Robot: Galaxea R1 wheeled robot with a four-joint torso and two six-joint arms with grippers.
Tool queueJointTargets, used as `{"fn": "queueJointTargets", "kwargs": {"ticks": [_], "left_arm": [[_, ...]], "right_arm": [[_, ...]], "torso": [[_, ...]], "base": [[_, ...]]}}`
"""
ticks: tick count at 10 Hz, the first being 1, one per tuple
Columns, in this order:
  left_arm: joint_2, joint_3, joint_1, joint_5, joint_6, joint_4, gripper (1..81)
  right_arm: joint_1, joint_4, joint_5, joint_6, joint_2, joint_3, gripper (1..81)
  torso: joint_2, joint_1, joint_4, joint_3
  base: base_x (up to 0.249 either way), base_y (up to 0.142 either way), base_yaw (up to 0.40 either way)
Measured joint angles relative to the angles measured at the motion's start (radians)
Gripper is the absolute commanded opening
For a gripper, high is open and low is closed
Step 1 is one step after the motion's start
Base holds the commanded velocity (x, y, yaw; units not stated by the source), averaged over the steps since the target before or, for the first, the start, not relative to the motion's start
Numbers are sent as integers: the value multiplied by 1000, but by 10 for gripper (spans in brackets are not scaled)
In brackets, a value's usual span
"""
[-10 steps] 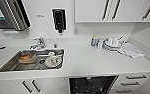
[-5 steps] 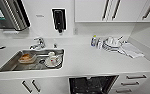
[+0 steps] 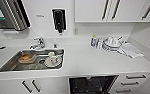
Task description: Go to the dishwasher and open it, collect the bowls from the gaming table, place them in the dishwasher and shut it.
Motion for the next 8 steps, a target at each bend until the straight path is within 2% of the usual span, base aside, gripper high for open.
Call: {"fn": "queueJointTargets", "kwargs": {"ticks": [1, 3, 4, 6, 8], "left_arm": [[1, 0, 0, 0, 0, 0, 811], [1, 0, 0, 0, 0, 0, 811], [1, 0, 0, 0, 0, 0, 811], [1, 0, 0, 0, 0, 0, 811], [1, 0, 0, 0, 1, 0, 811]], "right_arm": [[76, 33, 16, 46, -30, 40, 811], [226, 36, 134, 46, -113, 139, 811], [234, 36, 115, 50, -142, 184, 811], [123, 24, -13, 53, -162, 214, 811], [39, -3, -44, 49, -175, 174, 811]], "torso": [[0, 0, 0, 0], [0, 1, 0, 0], [0, 1, 0, 0], [0, 1, 0, 0], [0, 2, 0, 0]], "base": [[0, 0, 0], [0, 0, 0], [0, 0, 0], [0, 0, 0], [0, 0, 0]]}}
